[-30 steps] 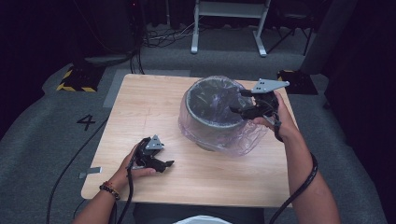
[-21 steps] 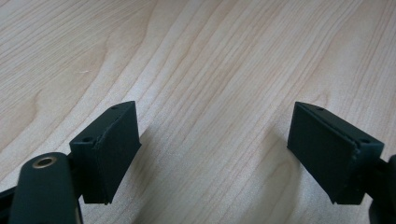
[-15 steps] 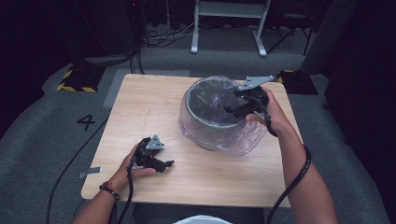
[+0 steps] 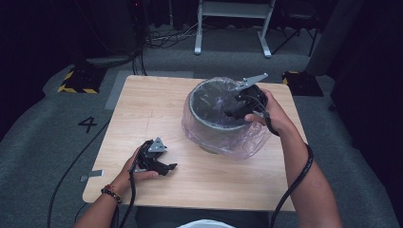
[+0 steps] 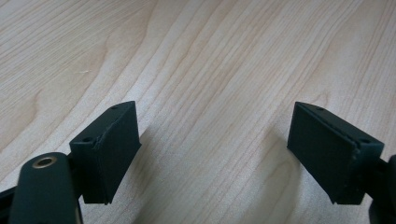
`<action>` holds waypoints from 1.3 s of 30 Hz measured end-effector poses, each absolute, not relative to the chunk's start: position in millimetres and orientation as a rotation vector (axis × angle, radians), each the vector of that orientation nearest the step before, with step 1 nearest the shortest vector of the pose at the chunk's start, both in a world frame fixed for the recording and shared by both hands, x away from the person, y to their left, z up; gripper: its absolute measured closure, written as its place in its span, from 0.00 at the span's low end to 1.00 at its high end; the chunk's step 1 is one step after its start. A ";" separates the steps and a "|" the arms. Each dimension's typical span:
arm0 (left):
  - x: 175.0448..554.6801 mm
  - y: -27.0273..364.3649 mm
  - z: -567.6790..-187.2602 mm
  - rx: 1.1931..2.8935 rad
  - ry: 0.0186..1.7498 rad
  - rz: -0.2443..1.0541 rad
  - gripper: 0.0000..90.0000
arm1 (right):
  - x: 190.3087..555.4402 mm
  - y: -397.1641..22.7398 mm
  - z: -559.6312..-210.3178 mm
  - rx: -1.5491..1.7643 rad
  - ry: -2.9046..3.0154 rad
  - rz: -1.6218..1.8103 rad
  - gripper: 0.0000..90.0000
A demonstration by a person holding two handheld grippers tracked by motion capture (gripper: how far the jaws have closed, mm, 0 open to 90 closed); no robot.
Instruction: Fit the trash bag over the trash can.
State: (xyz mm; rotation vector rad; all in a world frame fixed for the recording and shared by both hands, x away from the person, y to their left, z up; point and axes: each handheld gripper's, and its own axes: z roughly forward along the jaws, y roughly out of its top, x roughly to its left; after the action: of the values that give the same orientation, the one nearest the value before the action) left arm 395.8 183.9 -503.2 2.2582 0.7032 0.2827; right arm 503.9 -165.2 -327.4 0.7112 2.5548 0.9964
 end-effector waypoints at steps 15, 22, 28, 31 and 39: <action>395.7 183.9 -503.2 2.258 0.704 0.283 0.18 | 512.1 -153.8 -329.2 0.725 2.624 0.733 0.24; 395.7 183.9 -503.2 2.258 0.704 0.282 0.18 | 513.7 -149.7 -330.3 0.730 2.638 0.649 0.24; 395.7 183.9 -503.2 2.258 0.704 0.282 0.18 | 514.9 -147.3 -331.5 0.714 2.644 0.581 0.24; 395.8 183.9 -503.2 2.258 0.703 0.283 0.18 | 515.1 -146.7 -331.8 0.718 2.640 0.565 0.25; 395.8 183.9 -503.2 2.258 0.703 0.282 0.18 | 511.4 -151.8 -322.6 0.741 2.602 0.668 0.25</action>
State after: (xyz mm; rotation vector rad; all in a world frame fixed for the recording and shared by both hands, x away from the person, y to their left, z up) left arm 395.8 183.9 -503.2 2.2581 0.7032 0.2825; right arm 511.4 -151.8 -322.6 0.7407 2.6017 0.6675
